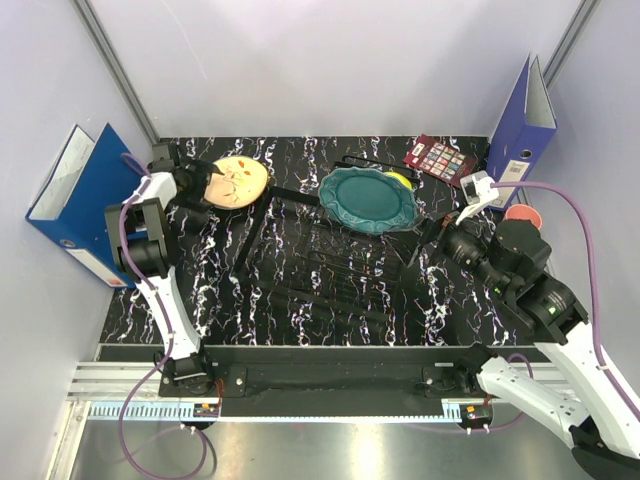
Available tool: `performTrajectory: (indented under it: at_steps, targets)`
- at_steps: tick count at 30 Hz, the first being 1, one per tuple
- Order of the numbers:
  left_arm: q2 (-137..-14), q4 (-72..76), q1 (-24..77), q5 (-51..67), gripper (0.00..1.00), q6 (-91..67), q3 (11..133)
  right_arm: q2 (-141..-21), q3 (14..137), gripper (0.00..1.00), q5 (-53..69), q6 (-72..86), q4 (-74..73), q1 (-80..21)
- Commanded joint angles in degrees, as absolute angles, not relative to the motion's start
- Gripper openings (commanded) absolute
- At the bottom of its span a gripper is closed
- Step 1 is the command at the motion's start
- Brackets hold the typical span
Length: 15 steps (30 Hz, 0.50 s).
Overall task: Unload the mixed dishes from the dish rack
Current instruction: Place the plate at the center of the board.
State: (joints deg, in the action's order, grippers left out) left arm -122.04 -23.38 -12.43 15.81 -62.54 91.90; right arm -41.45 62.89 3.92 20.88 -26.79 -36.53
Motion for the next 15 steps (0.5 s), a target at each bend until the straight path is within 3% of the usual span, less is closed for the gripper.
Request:
performTrajectory:
  at_steps: [1,15]
  targets:
    - [-116.99,-30.85,-13.36,11.69,0.99,-60.74,92.29,-39.82,61.96,1.00,2.81,21.45,-24.34,-36.65]
    - [-107.41,-33.31,-13.36,13.62,0.99,-58.54,88.69,-39.03,61.26,1.00,3.17,21.45,-23.56,-36.56]
